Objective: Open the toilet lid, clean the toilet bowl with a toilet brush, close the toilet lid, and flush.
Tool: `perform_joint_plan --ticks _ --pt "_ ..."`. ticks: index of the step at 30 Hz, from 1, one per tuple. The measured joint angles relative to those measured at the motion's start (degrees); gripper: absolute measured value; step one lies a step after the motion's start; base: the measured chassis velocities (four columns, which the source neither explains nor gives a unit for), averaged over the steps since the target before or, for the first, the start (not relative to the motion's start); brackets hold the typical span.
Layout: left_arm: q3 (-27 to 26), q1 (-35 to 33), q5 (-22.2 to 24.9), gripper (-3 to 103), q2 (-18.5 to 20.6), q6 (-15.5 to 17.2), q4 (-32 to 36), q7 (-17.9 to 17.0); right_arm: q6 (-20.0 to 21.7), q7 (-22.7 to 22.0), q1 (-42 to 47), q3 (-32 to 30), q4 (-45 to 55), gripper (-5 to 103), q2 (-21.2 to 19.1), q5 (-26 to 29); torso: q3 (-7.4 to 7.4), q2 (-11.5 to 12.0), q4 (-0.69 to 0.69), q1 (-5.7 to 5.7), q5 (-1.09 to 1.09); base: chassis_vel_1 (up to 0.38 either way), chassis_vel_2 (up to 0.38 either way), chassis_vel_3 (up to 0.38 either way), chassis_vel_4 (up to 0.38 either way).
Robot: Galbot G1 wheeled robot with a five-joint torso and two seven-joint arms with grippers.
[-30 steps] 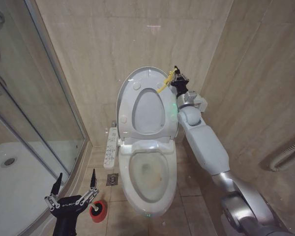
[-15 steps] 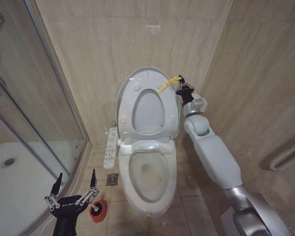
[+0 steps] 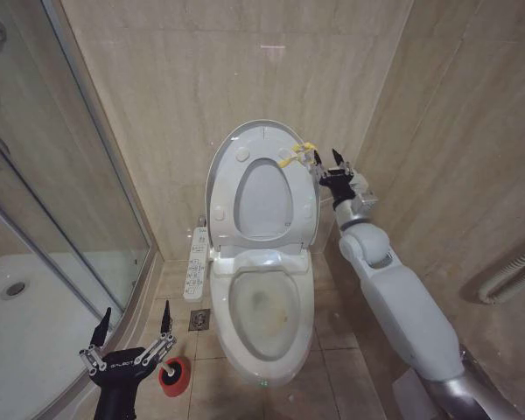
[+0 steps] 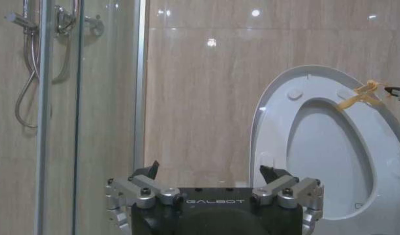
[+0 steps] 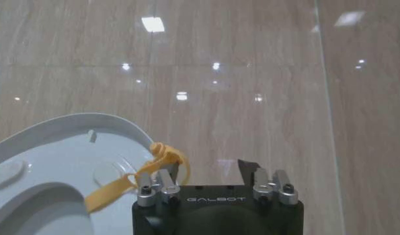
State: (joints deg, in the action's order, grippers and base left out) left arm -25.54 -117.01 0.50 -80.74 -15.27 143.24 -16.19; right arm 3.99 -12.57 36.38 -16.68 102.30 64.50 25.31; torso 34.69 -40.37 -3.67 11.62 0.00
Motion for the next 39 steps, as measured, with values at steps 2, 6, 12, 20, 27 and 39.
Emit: perform_joint_plan --ticks 2,6,12,20,27,39 --pt "-0.01 0.0 0.0 100 0.0 0.0 0.0 0.0 0.62 -0.19 1.14 -0.57 1.54 48 -0.27 0.56 0.0 0.0 0.0 0.0 0.0 0.0 0.0 0.0 0.0" --pt "0.0 0.0 0.0 100 0.0 0.0 0.0 0.01 3.12 -1.14 6.34 -2.94 7.94 76 -1.42 3.26 0.0 0.0 0.01 0.0 0.0 0.0 0.0 0.0 0.0" --pt "0.0 0.0 0.0 100 0.0 0.0 0.0 0.01 4.91 -1.65 18.45 -8.51 17.05 99 -2.66 4.3 0.0 0.0 -0.01 0.0 0.0 0.0 0.0 0.0 0.0" --pt "0.0 0.0 0.0 100 0.0 0.0 0.0 0.01 5.8 -2.69 32.52 -11.3 27.26 100 -0.64 1.14 -0.01 0.0 0.0 0.0 0.0 0.0 0.0 0.0 0.0" --pt "0.0 0.0 0.0 100 0.0 0.0 0.0 0.0 5.39 -1.34 44.43 -12.12 33.93 100 2.81 -5.2 -0.01 -0.01 0.0 0.0 -0.01 0.0 0.0 0.0 0.0" --pt "0.0 0.0 0.0 100 0.0 0.0 0.0 0.0 -5.5 2.36 64.13 -17.52 36.26 100 9.38 -17.41 0.0 0.0 -0.01 0.0 -0.01 0.0 0.0 0.0 0.0"
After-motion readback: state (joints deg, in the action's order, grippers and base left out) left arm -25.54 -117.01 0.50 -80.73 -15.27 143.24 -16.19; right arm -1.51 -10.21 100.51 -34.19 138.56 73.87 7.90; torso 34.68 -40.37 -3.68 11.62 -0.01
